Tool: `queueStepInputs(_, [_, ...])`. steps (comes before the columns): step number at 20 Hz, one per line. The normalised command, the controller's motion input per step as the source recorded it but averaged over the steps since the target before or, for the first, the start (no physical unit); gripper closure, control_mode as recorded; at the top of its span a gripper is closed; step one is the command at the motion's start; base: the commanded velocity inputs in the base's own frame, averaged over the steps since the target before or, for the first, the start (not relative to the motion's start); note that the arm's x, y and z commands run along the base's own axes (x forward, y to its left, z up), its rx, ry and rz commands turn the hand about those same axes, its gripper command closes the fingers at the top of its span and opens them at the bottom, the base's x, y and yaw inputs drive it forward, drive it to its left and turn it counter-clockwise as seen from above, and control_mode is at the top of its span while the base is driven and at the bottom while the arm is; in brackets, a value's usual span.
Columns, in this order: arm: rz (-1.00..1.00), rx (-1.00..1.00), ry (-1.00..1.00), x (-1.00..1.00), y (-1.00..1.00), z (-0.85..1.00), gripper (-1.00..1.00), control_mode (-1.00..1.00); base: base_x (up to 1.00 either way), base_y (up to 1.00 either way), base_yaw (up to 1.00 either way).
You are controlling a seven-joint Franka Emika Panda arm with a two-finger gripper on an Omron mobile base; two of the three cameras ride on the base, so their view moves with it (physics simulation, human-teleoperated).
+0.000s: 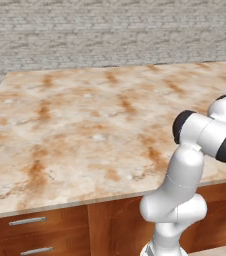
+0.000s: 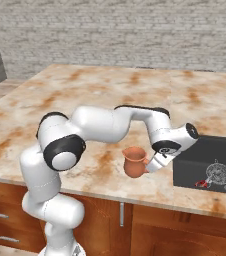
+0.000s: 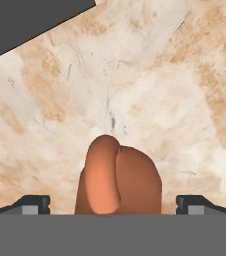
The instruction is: Pick the strainer and jug and place them in the sink. Then turn on the water.
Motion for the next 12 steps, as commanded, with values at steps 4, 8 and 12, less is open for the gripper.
queueStepInputs(4, [0.00, 0.00, 0.00, 0.23, 0.00, -0.15, -1.00, -1.00, 0.00, 0.00, 0.00])
queueStepInputs(8, [0.00, 0.00, 0.00, 0.19, 0.00, -0.15, -1.00, -1.00, 0.00, 0.00, 0.00])
queueStepInputs(12, [0.00, 0.00, 0.00, 0.11, 0.01, -0.23, -1.00, -1.00, 0.00, 0.00, 0.00])
